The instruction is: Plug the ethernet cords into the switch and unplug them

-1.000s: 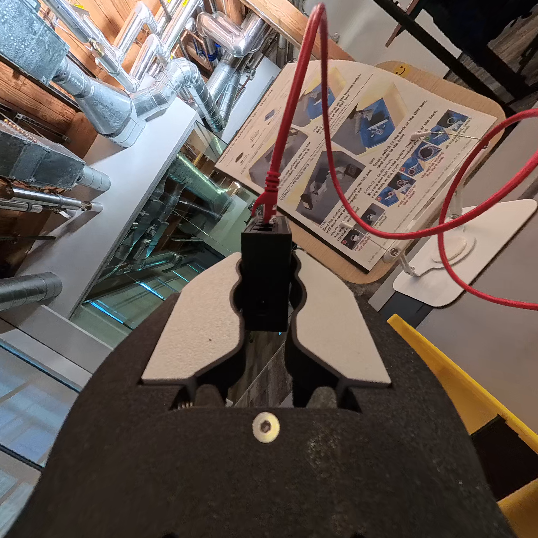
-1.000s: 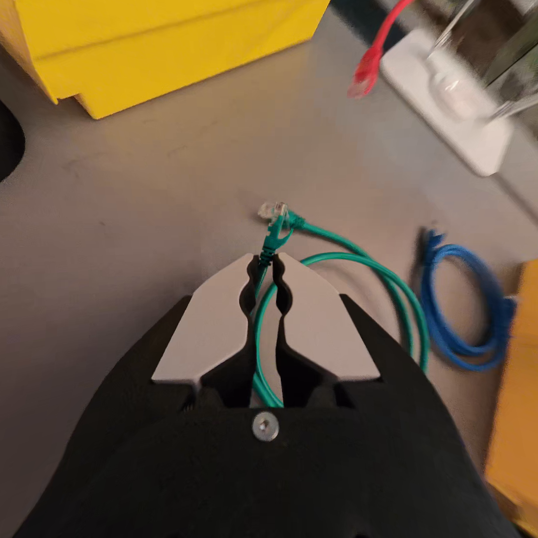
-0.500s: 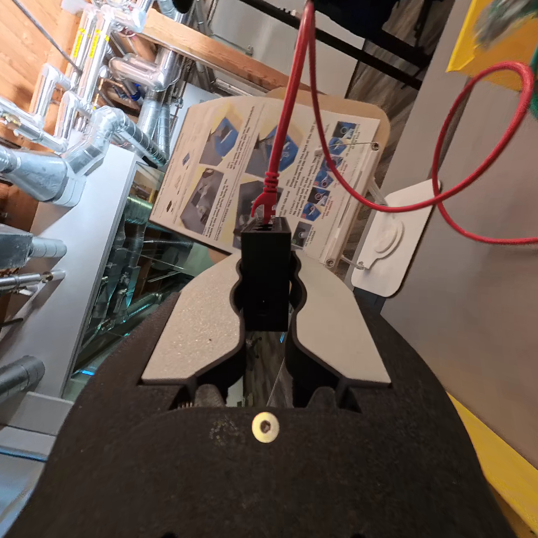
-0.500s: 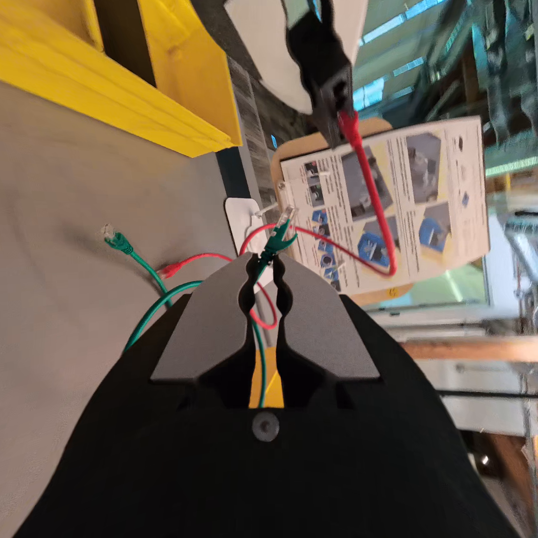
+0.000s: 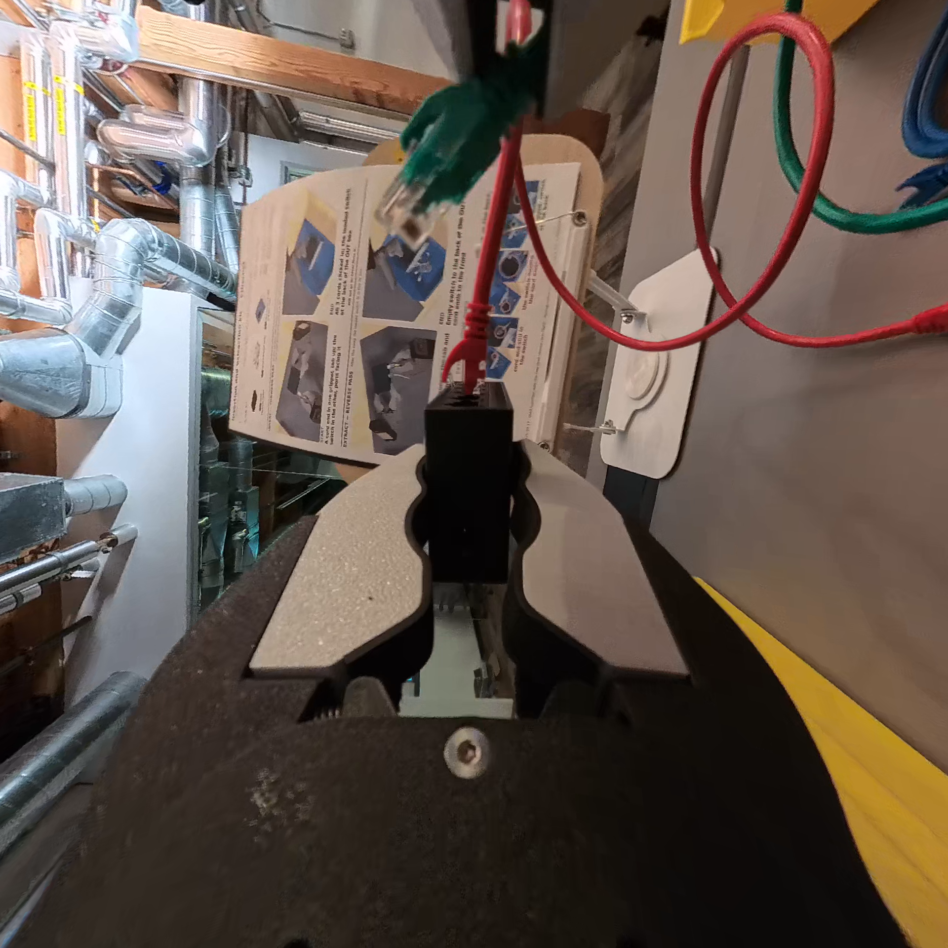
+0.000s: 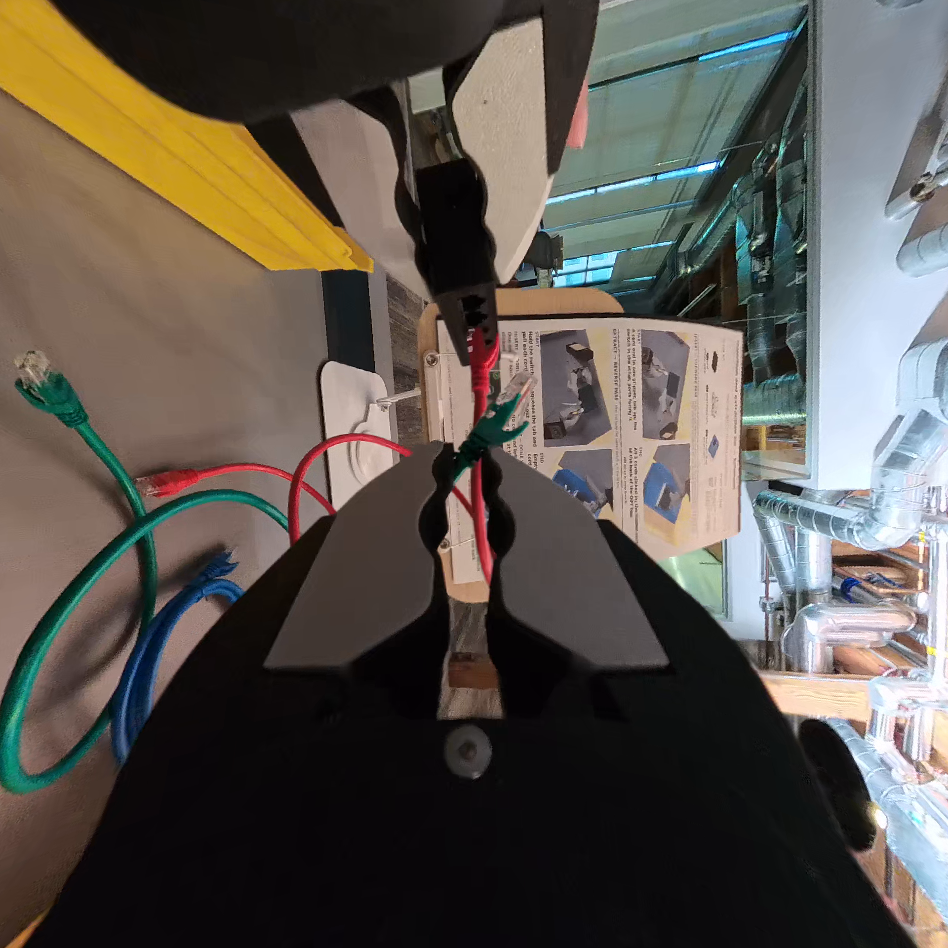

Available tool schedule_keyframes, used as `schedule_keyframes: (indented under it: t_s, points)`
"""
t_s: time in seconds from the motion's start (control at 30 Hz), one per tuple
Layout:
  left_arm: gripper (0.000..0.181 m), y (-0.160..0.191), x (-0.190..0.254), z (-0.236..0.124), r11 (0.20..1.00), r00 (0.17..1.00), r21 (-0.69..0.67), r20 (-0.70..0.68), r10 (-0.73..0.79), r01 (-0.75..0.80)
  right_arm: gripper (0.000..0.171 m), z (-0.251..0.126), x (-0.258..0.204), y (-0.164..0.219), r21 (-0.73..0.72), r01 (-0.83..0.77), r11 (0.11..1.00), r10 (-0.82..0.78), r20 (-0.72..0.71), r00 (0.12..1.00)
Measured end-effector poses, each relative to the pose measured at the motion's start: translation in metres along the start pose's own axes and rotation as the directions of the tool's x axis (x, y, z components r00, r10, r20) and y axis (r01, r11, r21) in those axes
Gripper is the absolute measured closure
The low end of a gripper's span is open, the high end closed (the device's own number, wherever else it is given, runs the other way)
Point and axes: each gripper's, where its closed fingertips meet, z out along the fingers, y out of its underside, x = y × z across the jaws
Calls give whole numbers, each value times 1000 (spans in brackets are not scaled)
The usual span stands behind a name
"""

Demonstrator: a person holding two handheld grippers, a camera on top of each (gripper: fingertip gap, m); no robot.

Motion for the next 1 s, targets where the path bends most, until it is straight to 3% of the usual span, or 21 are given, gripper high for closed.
schedule_keyframes:
  t_s: [0.2, 0.5, 1.0]
  points:
    - [155, -10, 18, 3, 997, 995, -23, -64, 73, -75, 159, 10, -22, 12, -14, 113, 994, -112, 75, 991]
    - [155, -16, 33, -5, 994, 981, 0, -159, 108, -109, 159, 16, -48, 8, 7, 150, 989, -149, 178, 973]
    - [155, -22, 45, -13, 988, 964, 82, -222, 148, -133, 159, 17, -60, 3, 19, 172, 985, -172, 221, 960]
